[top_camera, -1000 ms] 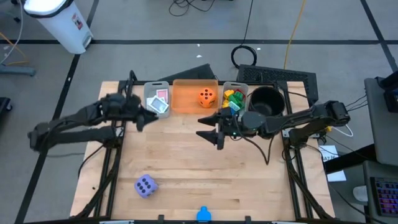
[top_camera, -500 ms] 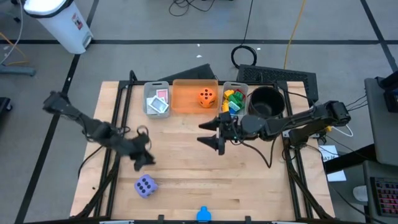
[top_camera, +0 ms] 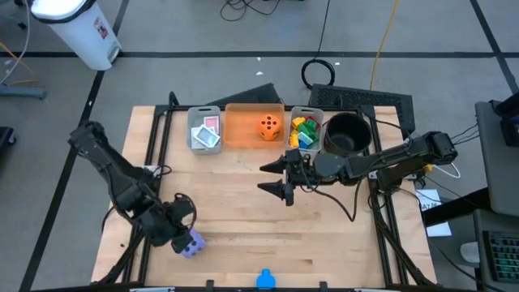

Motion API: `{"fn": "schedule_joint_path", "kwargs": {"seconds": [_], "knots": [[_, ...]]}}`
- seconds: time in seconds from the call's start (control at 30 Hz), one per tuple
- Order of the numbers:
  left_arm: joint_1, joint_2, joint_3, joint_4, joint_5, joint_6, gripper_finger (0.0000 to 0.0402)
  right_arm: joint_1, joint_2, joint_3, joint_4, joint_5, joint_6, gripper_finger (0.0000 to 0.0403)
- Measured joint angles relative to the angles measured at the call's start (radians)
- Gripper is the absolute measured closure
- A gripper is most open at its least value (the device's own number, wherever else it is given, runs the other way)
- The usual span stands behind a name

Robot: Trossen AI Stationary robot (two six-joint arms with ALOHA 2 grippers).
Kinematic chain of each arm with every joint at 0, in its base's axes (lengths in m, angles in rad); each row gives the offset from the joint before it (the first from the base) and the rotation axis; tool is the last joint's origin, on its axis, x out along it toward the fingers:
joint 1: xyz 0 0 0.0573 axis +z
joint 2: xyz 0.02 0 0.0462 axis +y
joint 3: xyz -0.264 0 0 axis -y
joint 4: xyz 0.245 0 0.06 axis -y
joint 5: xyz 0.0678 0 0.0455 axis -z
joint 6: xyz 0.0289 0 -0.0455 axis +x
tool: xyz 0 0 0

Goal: Pick & Place Toys
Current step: Put the purple dice into the orange bin

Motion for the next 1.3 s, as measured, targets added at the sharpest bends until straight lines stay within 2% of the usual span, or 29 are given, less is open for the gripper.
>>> {"fn": "schedule_joint_path", "kwargs": {"seconds": [0.17,0.37,0.93,1.1,1.3], "knots": [[-0.016,0.079,0.115,-0.167,0.014,-0.054,0.0220,0.000,0.000,0.000,-0.045,0.000,-0.003,0.0062],[-0.043,0.099,0.120,-0.092,0.003,-0.012,0.0220,0.000,0.000,0.000,-0.093,0.000,-0.004,0.0062],[-0.050,0.098,0.120,-0.090,0.042,0.110,0.0214,-0.001,0.000,0.000,-0.099,0.000,-0.019,0.0062],[-0.050,0.098,0.120,-0.090,0.042,0.110,0.0166,-0.001,0.000,0.000,-0.099,0.000,-0.019,0.0062],[-0.050,0.134,0.120,-0.092,0.042,0.097,0.0061,-0.001,0.000,0.000,-0.099,0.000,-0.019,0.0062]]}}
